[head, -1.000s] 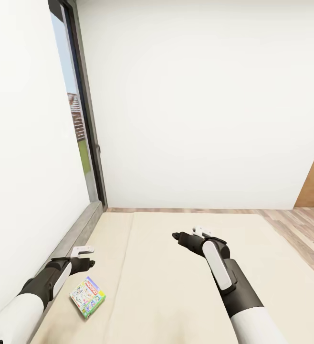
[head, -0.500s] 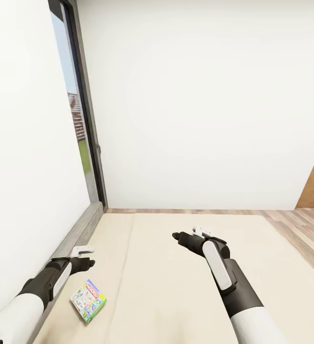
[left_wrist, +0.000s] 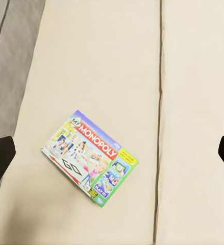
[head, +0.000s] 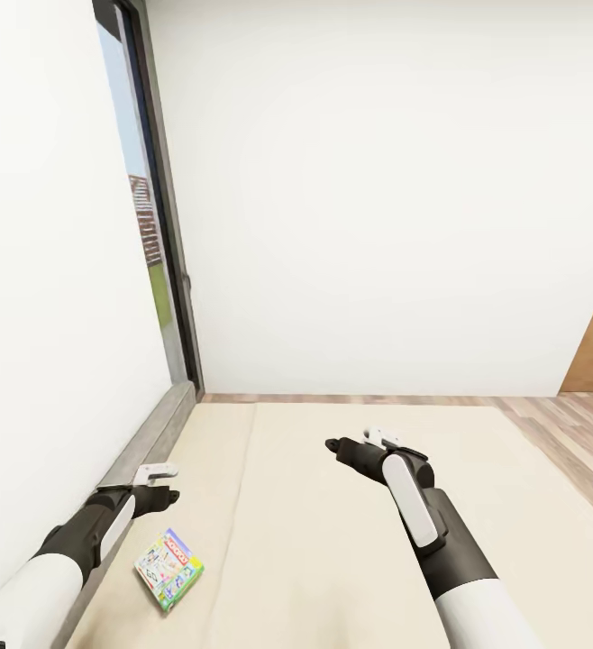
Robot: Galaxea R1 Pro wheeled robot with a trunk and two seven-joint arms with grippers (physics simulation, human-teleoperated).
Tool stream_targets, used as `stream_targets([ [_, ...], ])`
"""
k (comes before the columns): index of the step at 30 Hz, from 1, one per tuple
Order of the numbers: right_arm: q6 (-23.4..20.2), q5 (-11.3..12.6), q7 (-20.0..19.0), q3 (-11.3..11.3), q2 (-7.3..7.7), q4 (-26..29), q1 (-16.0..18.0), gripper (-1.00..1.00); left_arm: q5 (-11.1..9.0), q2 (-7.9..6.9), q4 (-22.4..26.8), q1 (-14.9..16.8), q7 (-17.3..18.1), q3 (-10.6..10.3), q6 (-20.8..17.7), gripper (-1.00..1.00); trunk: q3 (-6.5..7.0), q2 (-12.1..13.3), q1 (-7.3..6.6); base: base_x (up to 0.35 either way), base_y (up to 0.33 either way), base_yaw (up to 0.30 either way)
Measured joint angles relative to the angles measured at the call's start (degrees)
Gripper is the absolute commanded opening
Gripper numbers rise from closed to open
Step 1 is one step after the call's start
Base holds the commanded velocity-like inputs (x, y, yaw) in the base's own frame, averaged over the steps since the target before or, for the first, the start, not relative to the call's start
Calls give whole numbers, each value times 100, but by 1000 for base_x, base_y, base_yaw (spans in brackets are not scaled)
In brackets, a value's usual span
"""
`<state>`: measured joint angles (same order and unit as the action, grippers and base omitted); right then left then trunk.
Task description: Put all the toys in the child's room - the three board games (two on the bed and one on the table), the two jigsaw puzzles on the table, and the tennis ball on the table - inside the toy box on the table in the child's room.
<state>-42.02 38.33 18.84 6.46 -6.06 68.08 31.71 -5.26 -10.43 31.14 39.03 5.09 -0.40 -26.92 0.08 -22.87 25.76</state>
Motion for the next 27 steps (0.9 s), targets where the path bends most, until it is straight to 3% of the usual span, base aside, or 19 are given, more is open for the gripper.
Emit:
stream_targets([
  [27, 0, 0, 0, 0, 0, -2, 2, 100, 0, 0, 1, 0, -7, 0, 0, 100, 0, 0, 0, 0, 68, 0],
])
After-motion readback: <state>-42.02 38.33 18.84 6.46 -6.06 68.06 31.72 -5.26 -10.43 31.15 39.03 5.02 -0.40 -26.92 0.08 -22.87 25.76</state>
